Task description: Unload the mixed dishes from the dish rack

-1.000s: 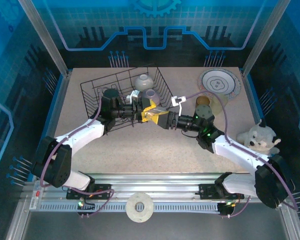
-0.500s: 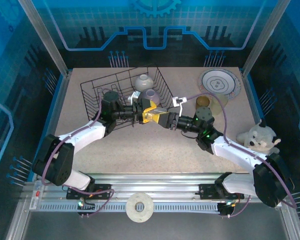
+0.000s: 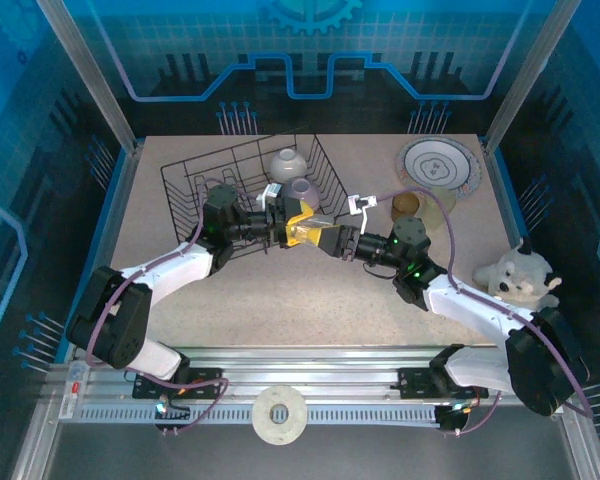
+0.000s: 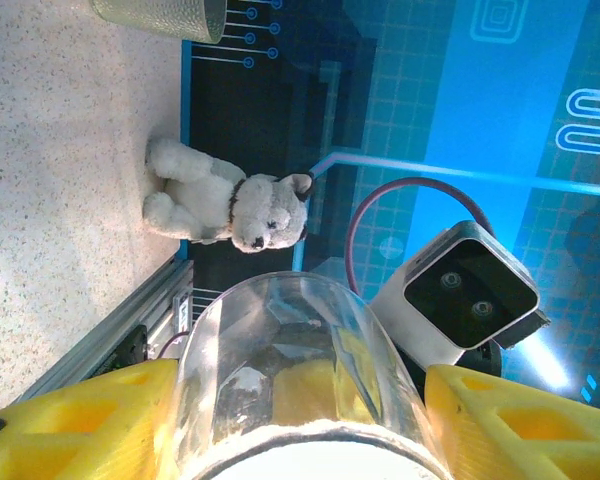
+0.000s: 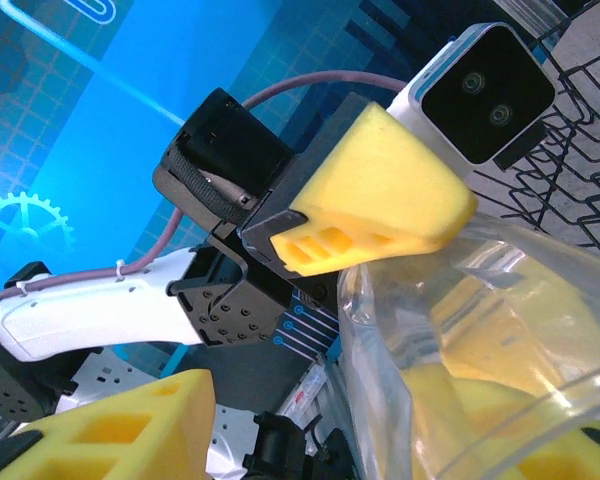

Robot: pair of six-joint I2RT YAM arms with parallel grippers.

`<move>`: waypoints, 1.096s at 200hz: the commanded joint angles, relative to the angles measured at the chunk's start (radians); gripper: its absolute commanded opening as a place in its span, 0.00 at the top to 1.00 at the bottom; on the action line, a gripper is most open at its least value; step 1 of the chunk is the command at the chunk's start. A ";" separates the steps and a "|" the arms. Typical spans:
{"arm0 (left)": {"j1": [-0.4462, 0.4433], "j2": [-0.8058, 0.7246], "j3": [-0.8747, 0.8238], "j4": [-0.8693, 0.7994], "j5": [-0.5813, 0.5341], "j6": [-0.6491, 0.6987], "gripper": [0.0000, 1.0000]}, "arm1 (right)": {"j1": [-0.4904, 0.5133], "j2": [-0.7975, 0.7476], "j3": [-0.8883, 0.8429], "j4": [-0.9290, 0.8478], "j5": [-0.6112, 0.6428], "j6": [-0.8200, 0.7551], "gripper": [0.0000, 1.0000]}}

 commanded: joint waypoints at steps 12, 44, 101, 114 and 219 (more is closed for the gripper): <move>-0.002 -0.004 -0.003 0.055 -0.017 -0.008 0.46 | -0.016 -0.021 -0.028 0.070 0.007 0.028 0.49; -0.002 0.012 -0.004 0.057 -0.018 -0.005 0.46 | -0.017 -0.024 -0.033 0.089 0.002 0.042 0.53; -0.002 0.034 -0.009 0.084 -0.019 -0.011 0.46 | -0.027 -0.044 -0.058 0.130 0.007 0.070 0.64; -0.002 0.039 -0.012 0.089 -0.019 -0.011 0.46 | -0.031 -0.047 -0.063 0.139 0.008 0.078 0.68; -0.002 0.043 -0.017 0.117 -0.018 -0.010 0.40 | -0.050 -0.049 -0.074 0.179 0.022 0.113 1.00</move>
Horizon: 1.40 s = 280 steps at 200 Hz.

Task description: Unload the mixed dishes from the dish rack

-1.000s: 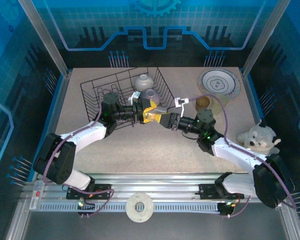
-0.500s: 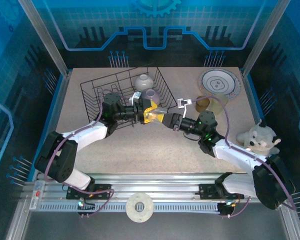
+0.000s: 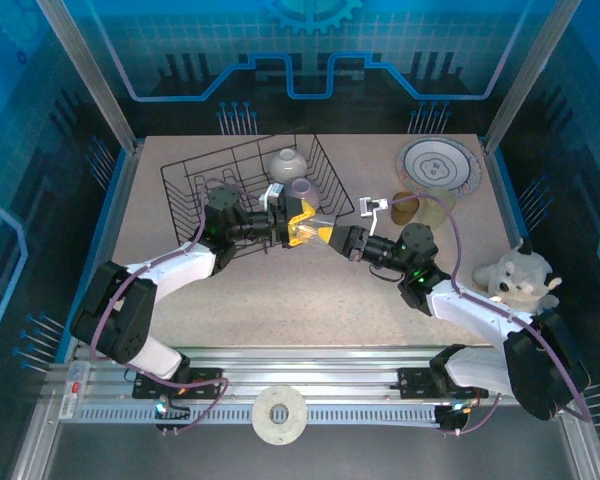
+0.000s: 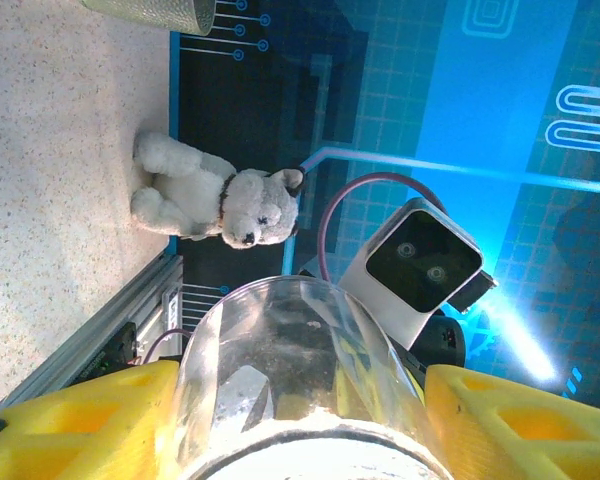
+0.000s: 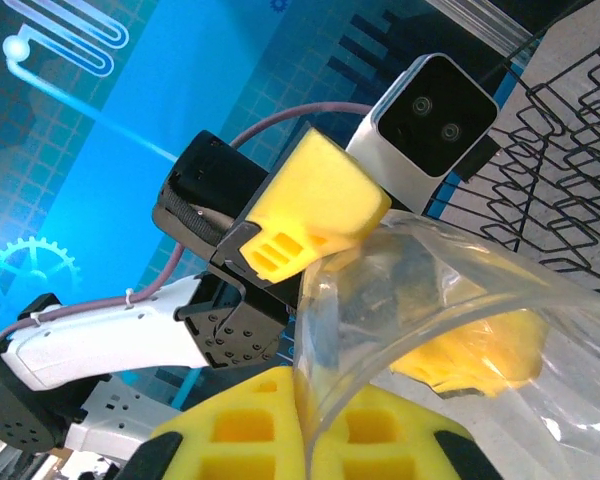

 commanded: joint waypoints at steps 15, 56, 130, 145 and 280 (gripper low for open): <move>0.002 0.004 -0.011 0.049 -0.025 0.042 0.33 | -0.013 -0.032 0.003 0.083 -0.008 0.023 1.00; 0.004 -0.087 0.018 -0.035 -0.034 0.163 0.01 | -0.090 -0.078 -0.005 0.055 -0.037 0.044 1.00; 0.005 -0.369 0.132 -0.659 -0.108 0.698 0.01 | -0.432 -0.287 0.111 -0.613 -0.107 -0.142 1.00; 0.004 -0.423 0.160 -0.820 -0.156 0.832 0.01 | -0.453 -0.309 0.218 -0.914 -0.029 -0.316 1.00; 0.004 -0.666 0.066 -1.182 -0.334 1.124 0.01 | -0.348 0.128 0.595 -1.655 0.850 -0.893 1.00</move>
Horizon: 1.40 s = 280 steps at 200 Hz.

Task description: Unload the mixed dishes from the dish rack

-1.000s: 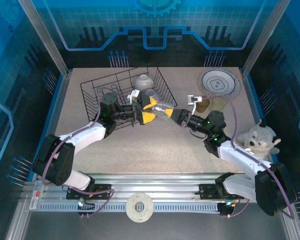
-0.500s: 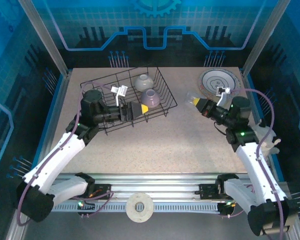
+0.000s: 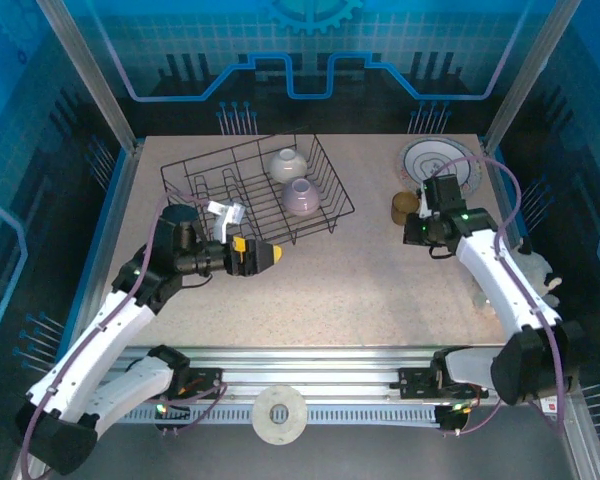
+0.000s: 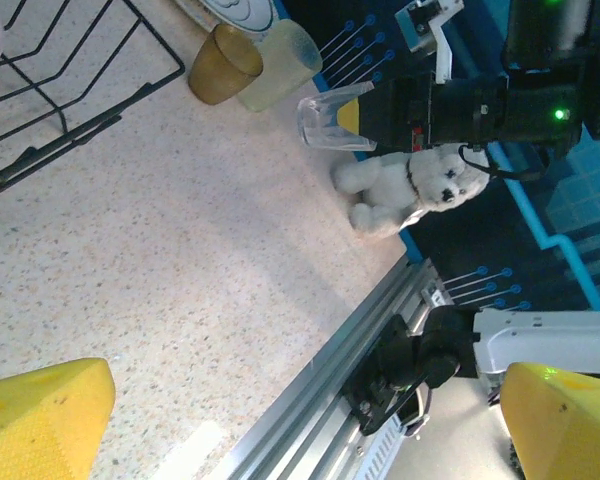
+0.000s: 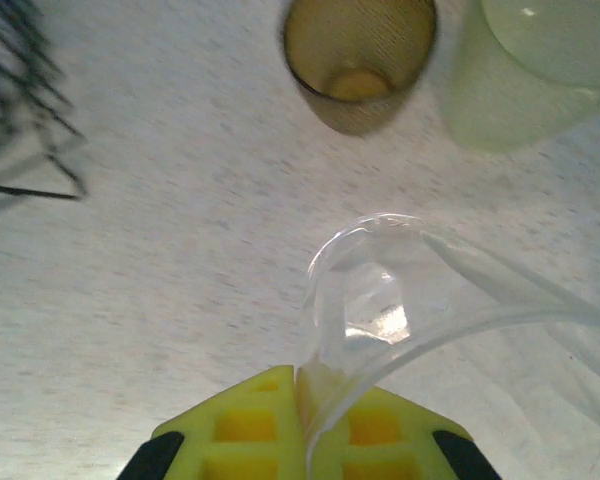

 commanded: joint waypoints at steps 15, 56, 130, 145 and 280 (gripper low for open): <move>0.002 -0.032 -0.010 -0.042 -0.019 0.053 0.01 | 0.017 0.083 0.052 -0.041 0.168 -0.086 1.00; 0.002 -0.044 -0.019 -0.037 -0.005 0.050 0.00 | 0.018 0.209 0.112 -0.023 0.162 -0.113 1.00; 0.004 -0.052 -0.030 -0.027 -0.005 0.046 0.00 | 0.018 0.407 0.212 -0.013 0.152 -0.144 1.00; 0.006 -0.051 -0.030 -0.028 -0.005 0.047 0.01 | 0.017 0.428 0.220 -0.006 0.146 -0.148 1.00; 0.027 -0.048 -0.035 -0.022 0.012 0.043 0.01 | 0.000 0.553 0.285 -0.026 0.116 -0.164 0.92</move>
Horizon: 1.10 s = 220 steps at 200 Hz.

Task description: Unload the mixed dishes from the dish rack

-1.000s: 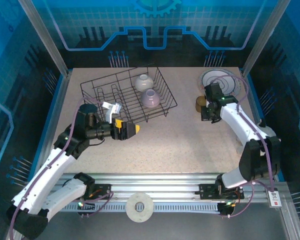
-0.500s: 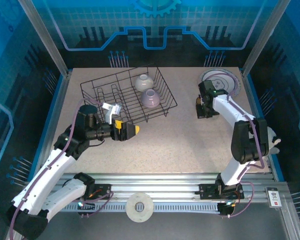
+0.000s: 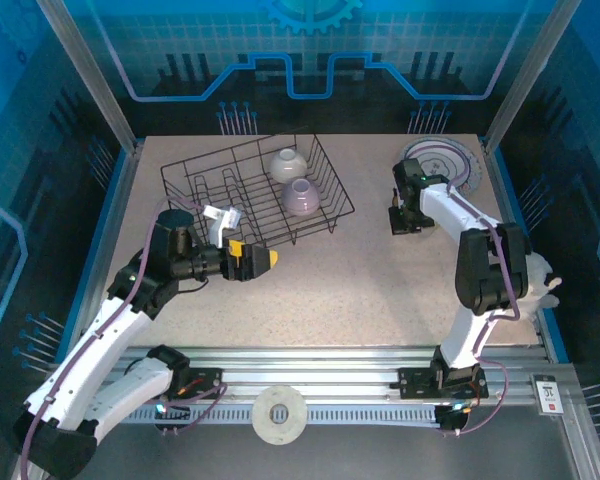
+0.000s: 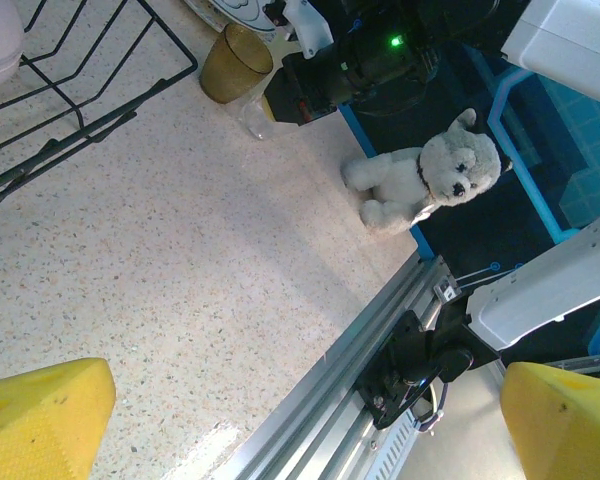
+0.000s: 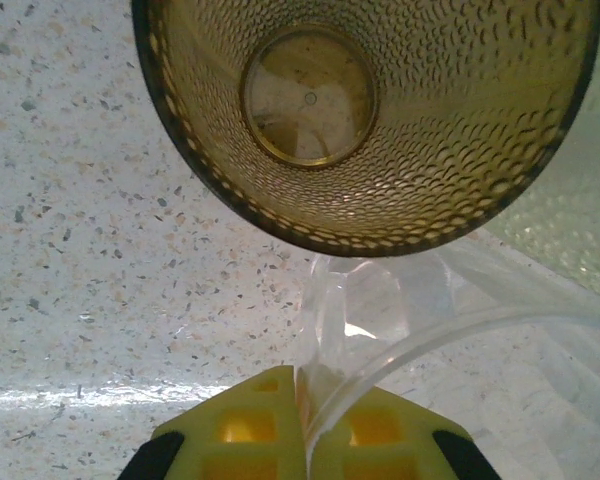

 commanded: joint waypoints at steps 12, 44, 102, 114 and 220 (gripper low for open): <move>0.013 -0.008 -0.014 0.000 0.021 0.016 0.01 | -0.006 0.017 0.029 -0.018 -0.012 -0.014 0.89; 0.016 -0.009 -0.014 0.000 0.023 0.015 0.01 | -0.007 0.019 0.029 -0.018 -0.018 -0.011 0.82; 0.018 -0.008 -0.014 -0.004 0.022 0.017 0.01 | -0.012 -0.002 0.029 -0.025 -0.021 -0.004 0.75; 0.018 -0.008 -0.014 -0.005 0.019 0.017 0.01 | -0.011 -0.024 0.025 -0.026 -0.025 0.001 0.74; 0.027 0.005 -0.036 -0.081 -0.163 -0.170 0.01 | 0.050 -0.353 0.008 -0.007 -0.144 0.019 0.41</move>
